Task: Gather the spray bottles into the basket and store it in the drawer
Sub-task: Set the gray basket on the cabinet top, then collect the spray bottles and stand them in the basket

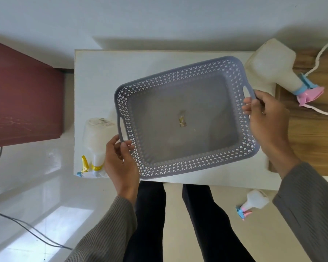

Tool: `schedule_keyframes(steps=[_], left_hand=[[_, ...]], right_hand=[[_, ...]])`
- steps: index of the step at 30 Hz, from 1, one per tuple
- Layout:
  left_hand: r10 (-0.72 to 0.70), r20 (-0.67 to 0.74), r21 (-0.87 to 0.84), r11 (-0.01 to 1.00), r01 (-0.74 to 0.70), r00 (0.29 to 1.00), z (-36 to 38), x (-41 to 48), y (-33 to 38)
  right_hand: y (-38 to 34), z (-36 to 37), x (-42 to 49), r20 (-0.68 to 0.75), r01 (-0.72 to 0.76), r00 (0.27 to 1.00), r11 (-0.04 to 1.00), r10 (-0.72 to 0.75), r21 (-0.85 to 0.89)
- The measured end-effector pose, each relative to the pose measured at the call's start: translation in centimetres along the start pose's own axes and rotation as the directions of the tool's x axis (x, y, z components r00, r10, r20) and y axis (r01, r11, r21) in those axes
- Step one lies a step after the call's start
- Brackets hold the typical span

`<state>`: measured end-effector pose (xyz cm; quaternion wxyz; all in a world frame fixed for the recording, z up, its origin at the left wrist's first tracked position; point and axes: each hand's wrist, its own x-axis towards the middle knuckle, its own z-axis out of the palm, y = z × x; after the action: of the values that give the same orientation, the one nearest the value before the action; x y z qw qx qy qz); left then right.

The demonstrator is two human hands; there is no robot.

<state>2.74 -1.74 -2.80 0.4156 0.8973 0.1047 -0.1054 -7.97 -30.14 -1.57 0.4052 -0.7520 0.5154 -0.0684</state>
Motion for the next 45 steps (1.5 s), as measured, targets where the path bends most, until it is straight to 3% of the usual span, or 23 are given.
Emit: schedule_keyframes(steps=[10, 20, 23, 25, 27, 32, 39, 42, 45], left_hand=[[0.12, 0.088, 0.03, 0.992, -0.123, 0.989, -0.1, 2.4, 1.8], [0.091, 0.1, 0.044, 0.994, -0.096, 0.991, -0.1, 2.2, 0.8], [0.075, 0.103, 0.005, 0.997, -0.076, 0.992, -0.5, 1.7, 1.1], [0.045, 0.101, -0.015, 0.999, -0.044, 0.994, -1.2, 1.2, 1.1], [0.005, 0.109, -0.077, 0.997, 0.003, 0.994, -1.9, 0.4, 1.2], [-0.082, 0.085, -0.223, 0.97, 0.099, 0.993, -4.9, -1.3, 0.3], [-0.305, -0.051, -0.398, 0.879, 0.261, 0.951, -8.8, -1.2, -1.9], [-0.377, -0.095, -0.507, 0.815, 0.281, 0.921, -9.9, -0.5, -2.7], [-0.417, -0.106, -0.57, 0.769, 0.288, 0.903, -10.9, 0.4, -3.2]], right_hand=[[3.5, -1.2, -4.8, -0.096, -0.106, 0.988, 0.979, 0.124, 0.176], [3.0, -0.2, -5.5, -0.081, -0.137, 0.986, 0.985, 0.146, 0.105], [2.0, 0.1, -6.3, -0.195, -0.081, 0.977, 0.997, 0.08, 0.002], [0.9, 0.3, -7.1, -0.286, 0.012, 0.957, 0.991, -0.049, -0.13], [-0.5, 0.7, -7.8, -0.278, 0.15, 0.937, 0.963, -0.211, -0.224], [-6.3, 4.5, -10.0, 0.001, 0.474, 0.876, 0.863, -0.482, -0.173], [-15.2, 13.5, -14.5, 0.434, 0.765, 0.6, 0.64, -0.672, -0.067], [-17.4, 17.5, -16.1, 0.624, 0.894, 0.433, 0.399, -0.651, -0.204], [-17.9, 20.3, -16.4, 0.816, 0.949, 0.314, 0.126, -0.486, -0.29]])
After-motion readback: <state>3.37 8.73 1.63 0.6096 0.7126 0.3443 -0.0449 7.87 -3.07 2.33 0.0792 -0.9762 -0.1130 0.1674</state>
